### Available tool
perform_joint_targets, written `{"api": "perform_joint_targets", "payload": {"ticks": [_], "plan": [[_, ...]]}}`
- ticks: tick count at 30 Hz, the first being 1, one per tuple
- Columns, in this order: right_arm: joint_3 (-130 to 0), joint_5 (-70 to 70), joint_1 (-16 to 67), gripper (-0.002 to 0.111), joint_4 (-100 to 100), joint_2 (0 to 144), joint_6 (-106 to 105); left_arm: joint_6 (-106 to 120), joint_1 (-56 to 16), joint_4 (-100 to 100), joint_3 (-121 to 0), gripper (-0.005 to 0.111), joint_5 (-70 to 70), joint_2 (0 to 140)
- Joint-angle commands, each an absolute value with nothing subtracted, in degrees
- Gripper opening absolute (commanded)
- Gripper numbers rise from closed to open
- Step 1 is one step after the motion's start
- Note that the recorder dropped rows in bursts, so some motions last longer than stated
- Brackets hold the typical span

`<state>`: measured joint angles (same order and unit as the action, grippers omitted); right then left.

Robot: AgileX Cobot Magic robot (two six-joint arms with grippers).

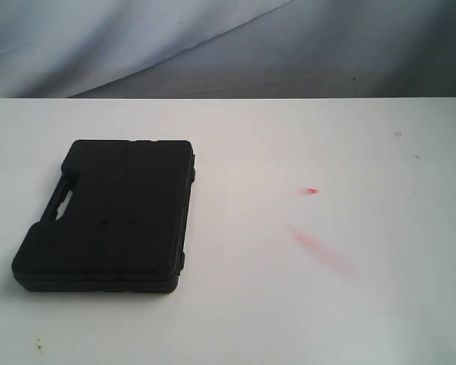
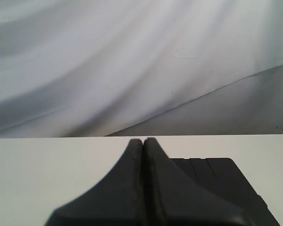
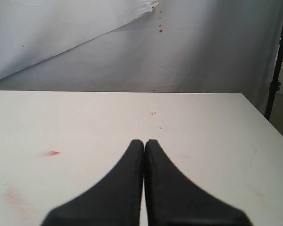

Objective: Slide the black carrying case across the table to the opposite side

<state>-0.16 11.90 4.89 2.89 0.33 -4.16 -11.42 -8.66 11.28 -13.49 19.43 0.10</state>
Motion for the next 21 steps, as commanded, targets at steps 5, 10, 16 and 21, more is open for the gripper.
{"api": "perform_joint_targets", "payload": {"ticks": [5,10,16,21], "plan": [[0.0,12.1,4.6,0.000,3.0,0.0,-4.2,-11.8,-8.6,11.2,-3.7,0.000,8.2,0.0],[0.0,12.1,4.6,0.000,3.0,0.0,-4.2,-11.8,-8.6,11.2,0.0,0.000,4.4,0.0],[0.0,12.1,4.6,0.000,3.0,0.0,-4.2,-11.7,-8.6,11.2,0.0,0.000,4.6,0.0],[0.0,12.1,4.6,0.000,3.0,0.0,-4.2,-11.5,-8.6,11.2,0.0,0.000,8.4,0.0]]}}
